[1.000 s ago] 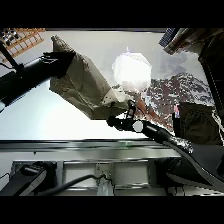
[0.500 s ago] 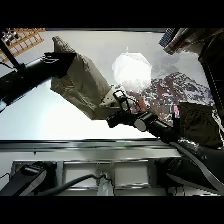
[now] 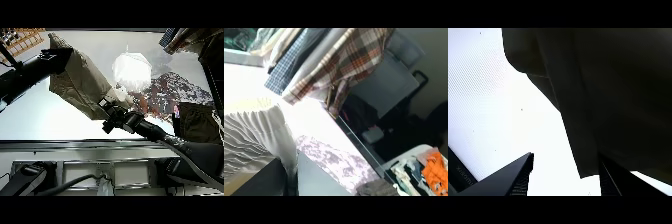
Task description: Fold the clothes and pants, and hang the long-sleeved shirts on hangers.
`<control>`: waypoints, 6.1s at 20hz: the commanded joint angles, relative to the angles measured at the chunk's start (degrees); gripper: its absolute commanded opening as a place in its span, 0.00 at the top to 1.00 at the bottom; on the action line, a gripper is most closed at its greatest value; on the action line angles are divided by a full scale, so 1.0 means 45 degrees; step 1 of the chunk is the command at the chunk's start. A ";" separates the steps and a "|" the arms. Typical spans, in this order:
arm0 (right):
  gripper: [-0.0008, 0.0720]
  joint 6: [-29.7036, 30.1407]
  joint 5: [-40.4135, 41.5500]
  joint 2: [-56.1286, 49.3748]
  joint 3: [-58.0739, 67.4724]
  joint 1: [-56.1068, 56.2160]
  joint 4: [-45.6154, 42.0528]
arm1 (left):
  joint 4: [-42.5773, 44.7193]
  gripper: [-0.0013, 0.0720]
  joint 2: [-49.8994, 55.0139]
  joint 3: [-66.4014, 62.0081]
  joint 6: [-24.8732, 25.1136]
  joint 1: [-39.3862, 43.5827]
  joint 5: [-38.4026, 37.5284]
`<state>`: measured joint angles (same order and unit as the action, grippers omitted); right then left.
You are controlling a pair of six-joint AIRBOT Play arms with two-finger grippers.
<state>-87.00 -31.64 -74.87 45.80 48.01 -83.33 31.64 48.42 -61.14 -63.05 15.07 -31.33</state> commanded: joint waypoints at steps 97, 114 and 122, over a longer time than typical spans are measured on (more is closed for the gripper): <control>0.52 -0.4158 -0.3347 0.7339 -0.0228 -0.4163 -0.1773 | 0.1812 0.29 0.5819 0.3944 -0.0733 0.1302 -0.4799; 0.47 -0.4085 -0.1598 0.6193 -0.0010 -0.4430 -0.1773 | 0.1957 0.97 0.5459 0.3920 0.0102 0.3293 -0.5838; 0.29 -0.1501 -0.3070 -0.0991 0.7198 -0.4430 -0.0141 | 0.1914 0.98 0.4124 0.3925 -0.0277 0.3589 -0.6203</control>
<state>-97.69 -41.23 -68.01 65.41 28.14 -85.91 40.23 68.31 -43.46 -63.88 30.46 -58.26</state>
